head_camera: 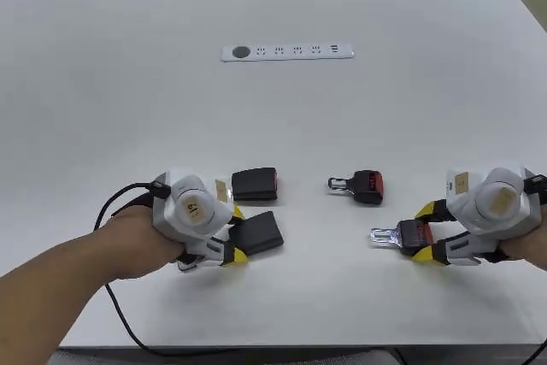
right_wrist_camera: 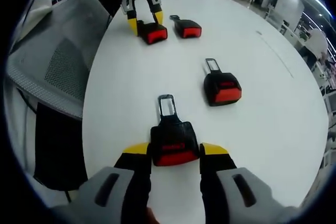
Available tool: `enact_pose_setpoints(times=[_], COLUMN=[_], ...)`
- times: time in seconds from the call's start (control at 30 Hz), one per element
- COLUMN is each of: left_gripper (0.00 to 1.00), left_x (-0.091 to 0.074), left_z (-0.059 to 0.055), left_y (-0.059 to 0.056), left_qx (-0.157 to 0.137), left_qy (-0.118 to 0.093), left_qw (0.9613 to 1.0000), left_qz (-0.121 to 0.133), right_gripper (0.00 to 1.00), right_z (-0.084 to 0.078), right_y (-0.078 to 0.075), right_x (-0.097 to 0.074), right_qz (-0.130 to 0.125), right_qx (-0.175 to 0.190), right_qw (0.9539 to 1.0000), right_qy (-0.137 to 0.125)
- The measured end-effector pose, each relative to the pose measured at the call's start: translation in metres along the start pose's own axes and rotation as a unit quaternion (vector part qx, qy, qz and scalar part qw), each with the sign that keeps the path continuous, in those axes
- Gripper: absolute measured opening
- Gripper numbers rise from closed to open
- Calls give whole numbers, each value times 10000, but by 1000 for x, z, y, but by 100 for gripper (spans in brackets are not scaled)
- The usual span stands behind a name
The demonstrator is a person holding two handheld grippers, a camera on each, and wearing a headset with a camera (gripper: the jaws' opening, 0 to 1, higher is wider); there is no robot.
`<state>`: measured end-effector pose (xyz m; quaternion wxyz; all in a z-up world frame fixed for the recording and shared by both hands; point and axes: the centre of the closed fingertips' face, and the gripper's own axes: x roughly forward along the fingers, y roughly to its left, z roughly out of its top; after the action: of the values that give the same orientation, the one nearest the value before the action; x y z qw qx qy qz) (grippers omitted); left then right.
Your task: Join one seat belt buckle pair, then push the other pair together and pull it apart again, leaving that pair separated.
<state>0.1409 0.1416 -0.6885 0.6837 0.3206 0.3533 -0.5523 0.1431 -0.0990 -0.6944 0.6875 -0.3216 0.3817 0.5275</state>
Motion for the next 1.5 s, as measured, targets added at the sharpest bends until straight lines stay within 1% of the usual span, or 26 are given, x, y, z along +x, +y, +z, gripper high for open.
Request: enact_pose_setpoints(times=[0.2, 0.37, 0.43, 0.5, 0.77, 0.87, 1.0, 1.17, 1.33, 1.5], left_gripper=[34, 33, 33, 33, 32, 32, 32, 32, 32, 32], left_x=[1, 2, 2, 2, 4, 5, 6, 6, 7, 7], left_z=[1, 1, 2, 2, 2, 2, 1, 2, 1, 2], left_y=[-2, -2, -3, -4, -6, -6, -7, -8, -7, -7], left_qx=[80, 157, 234, 352, 573, 648, 676, 675, 676, 717], left_qy=[15, 56, 83, 148, 279, 340, 397, 438, 423, 420], left_qw=[9999, 9996, 9993, 9987, 9964, 9952, 9941, 9938, 9939, 9936], left_qz=[-102, -216, -271, -339, -551, -645, -743, -768, -768, -765], right_gripper=[35, 35, 35, 35, 35, 35, 35, 35, 35, 35], right_z=[-1, 1, 1, 1, 2, 1, 0, 1, 3, 11], right_y=[1, 1, 2, 1, 2, 2, 1, 1, 2, 3], right_x=[1, 3, 3, 3, 2, 2, 2, 2, 3, 8], right_qz=[196, 303, 317, 321, 317, 319, 323, 312, 275, 232], right_qx=[-26, -105, -139, -171, -167, -159, -146, -128, -107, -32], right_qw=[9998, 9995, 9994, 9993, 9993, 9993, 9993, 9994, 9995, 9997], right_qy=[-10, -15, 13, 46, 97, 100, 81, 89, 100, -21])
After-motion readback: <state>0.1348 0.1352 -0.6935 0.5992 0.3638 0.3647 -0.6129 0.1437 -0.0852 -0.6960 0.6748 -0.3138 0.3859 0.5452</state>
